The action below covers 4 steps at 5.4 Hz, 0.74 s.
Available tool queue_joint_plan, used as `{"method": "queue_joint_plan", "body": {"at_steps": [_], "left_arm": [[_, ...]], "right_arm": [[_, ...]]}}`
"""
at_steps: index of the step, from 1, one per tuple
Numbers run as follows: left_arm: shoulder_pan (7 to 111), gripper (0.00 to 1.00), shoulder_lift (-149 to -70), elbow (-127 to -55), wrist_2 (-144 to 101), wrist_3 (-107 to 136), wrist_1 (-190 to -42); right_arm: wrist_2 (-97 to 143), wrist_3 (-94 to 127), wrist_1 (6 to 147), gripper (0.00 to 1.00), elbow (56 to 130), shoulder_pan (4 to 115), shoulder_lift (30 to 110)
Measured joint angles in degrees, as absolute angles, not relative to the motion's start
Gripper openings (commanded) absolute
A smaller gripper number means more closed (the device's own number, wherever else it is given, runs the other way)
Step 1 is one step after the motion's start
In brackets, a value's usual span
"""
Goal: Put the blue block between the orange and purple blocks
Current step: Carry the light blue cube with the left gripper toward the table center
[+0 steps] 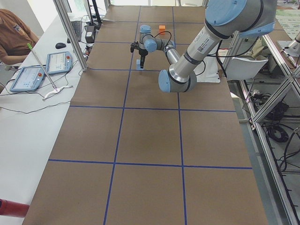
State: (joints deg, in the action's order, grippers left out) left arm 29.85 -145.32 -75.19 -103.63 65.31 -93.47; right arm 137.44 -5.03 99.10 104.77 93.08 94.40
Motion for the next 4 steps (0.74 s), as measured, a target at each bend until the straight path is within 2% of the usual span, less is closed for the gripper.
{"method": "queue_joint_plan", "body": {"at_steps": [1, 4], "left_arm": [[29.81, 0.98, -145.18, -74.7, -103.59, 64.87, -93.42], [29.84, 1.0, -145.04, -74.27, -103.56, 64.52, -93.19]], "right_arm": [[137.46, -5.05, 99.09, 0.99, 104.77, 93.08, 94.39], [137.46, -5.01, 99.06, 0.99, 104.95, 93.08, 94.28]]}}
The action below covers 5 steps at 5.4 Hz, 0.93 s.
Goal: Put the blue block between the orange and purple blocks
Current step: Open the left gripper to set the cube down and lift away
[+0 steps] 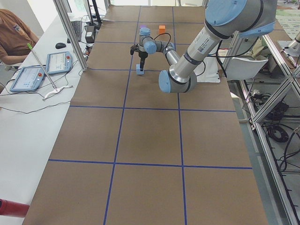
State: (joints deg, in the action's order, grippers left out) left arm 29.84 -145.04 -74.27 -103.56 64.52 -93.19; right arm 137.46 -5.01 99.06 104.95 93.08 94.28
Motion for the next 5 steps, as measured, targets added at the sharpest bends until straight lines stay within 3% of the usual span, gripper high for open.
{"method": "queue_joint_plan", "body": {"at_steps": [3, 5], "left_arm": [[37.62, 1.0, -144.88, -82.61, -109.73, 62.18, -86.39], [43.23, 1.0, -137.28, -95.34, -112.07, 50.71, -77.32]], "right_arm": [[137.62, -3.15, 101.7, 0.99, 105.64, 92.94, 88.03], [138.55, 9.53, 107.66, 0.99, 109.38, 87.05, 77.84]]}}
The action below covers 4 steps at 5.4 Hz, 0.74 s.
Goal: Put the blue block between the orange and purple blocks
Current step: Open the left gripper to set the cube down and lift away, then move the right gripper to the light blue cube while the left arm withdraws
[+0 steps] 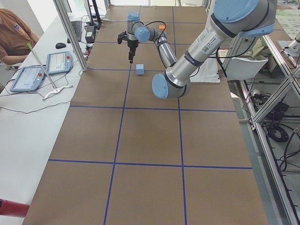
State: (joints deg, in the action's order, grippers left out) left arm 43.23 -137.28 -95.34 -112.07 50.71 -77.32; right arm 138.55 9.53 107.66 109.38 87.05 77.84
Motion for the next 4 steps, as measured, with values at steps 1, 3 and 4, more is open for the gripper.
{"method": "queue_joint_plan", "body": {"at_steps": [1, 3, 4], "left_arm": [[45.53, 1.0, -130.29, -101.92, -112.26, 46.04, -76.14], [49.23, 1.0, -121.19, -108.4, -112.32, 38.39, -75.88], [50.79, 1.0, -117.7, -110.35, -112.35, 34.93, -75.95]], "right_arm": [[137.14, 22.24, 108.52, 0.99, 110.91, 79.79, 71.09], [130.25, 41.08, 109.07, 0.99, 111.45, 66.3, 60.44], [125.89, 46.29, 109.11, 0.99, 110.55, 59.31, 56.21]]}}
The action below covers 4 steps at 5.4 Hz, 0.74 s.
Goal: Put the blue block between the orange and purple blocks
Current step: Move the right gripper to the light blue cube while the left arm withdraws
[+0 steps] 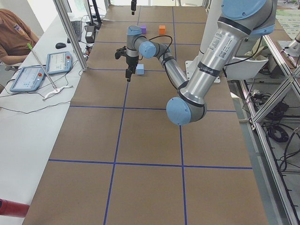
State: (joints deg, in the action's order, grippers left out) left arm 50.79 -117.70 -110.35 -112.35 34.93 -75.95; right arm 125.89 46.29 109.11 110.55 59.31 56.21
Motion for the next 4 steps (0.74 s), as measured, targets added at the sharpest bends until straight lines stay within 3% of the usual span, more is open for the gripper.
{"method": "queue_joint_plan", "body": {"at_steps": [2, 4], "left_arm": [[54.88, 1.0, -111.49, -112.27, -113.89, 28.2, -76.01], [60.38, 1.0, -107.03, -112.28, -116.71, 19.81, -76.23]], "right_arm": [[116.3, 50.68, 106.57, 0.99, 104.81, 47.05, 48.57], [112.49, 52.68, 99.06, 0.99, 93.96, 40.62, 41.81]]}}
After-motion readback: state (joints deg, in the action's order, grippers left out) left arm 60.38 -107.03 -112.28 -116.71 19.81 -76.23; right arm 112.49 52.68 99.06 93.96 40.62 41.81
